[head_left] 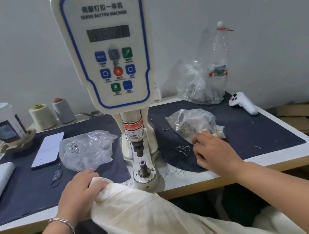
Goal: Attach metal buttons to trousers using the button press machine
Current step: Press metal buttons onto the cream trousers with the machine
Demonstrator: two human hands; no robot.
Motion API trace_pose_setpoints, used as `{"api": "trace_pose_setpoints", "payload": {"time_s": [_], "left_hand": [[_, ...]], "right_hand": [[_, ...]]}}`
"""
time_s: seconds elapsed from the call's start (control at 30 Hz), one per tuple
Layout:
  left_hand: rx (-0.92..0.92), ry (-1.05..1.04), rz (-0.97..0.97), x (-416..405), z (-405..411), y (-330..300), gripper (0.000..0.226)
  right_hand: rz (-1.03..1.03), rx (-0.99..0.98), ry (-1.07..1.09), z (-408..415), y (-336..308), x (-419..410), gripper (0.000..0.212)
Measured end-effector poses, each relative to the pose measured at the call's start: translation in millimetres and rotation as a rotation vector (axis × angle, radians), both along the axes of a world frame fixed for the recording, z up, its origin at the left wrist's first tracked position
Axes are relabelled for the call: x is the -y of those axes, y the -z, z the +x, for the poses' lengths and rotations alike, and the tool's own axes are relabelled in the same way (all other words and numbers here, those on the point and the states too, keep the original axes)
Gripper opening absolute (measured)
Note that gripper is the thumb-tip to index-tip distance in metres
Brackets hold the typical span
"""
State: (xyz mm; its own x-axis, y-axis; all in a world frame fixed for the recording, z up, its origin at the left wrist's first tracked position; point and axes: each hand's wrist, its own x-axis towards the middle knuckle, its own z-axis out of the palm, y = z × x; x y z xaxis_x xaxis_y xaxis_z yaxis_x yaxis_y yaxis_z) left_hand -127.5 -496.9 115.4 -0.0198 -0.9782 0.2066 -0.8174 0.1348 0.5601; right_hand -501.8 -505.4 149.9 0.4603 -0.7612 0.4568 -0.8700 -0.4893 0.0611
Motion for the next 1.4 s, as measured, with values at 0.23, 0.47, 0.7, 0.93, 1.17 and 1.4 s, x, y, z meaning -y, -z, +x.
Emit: {"api": "trace_pose_setpoints", "payload": {"time_s": [0.23, 0.47, 0.7, 0.93, 1.17, 1.4], "left_hand": [[-0.008, -0.013, 0.0, -1, -1, -1, 0.031], [-0.002, 0.004, -0.015, 0, 0, -1, 0.031], [-0.006, 0.002, -0.022, 1, 1, 0, 0.027], [-0.004, -0.003, -0.02, 0, 1, 0, 0.031], [0.013, -0.005, -0.03, -1, 1, -1, 0.039], [0.033, -0.01, -0.018, 0, 1, -1, 0.032]], "right_hand": [[0.187, 0.028, 0.044, -6, 11, 10, 0.01], [0.425, 0.172, 0.101, -13, 0, 14, 0.011], [0.503, 0.534, 0.186, -10, 13, 12, 0.012], [0.494, 0.479, 0.202, 0, 14, 12, 0.011], [0.469, 0.852, 0.033, 40, -15, -1, 0.012], [0.616, 0.977, -0.106, 98, -25, -7, 0.013]]}}
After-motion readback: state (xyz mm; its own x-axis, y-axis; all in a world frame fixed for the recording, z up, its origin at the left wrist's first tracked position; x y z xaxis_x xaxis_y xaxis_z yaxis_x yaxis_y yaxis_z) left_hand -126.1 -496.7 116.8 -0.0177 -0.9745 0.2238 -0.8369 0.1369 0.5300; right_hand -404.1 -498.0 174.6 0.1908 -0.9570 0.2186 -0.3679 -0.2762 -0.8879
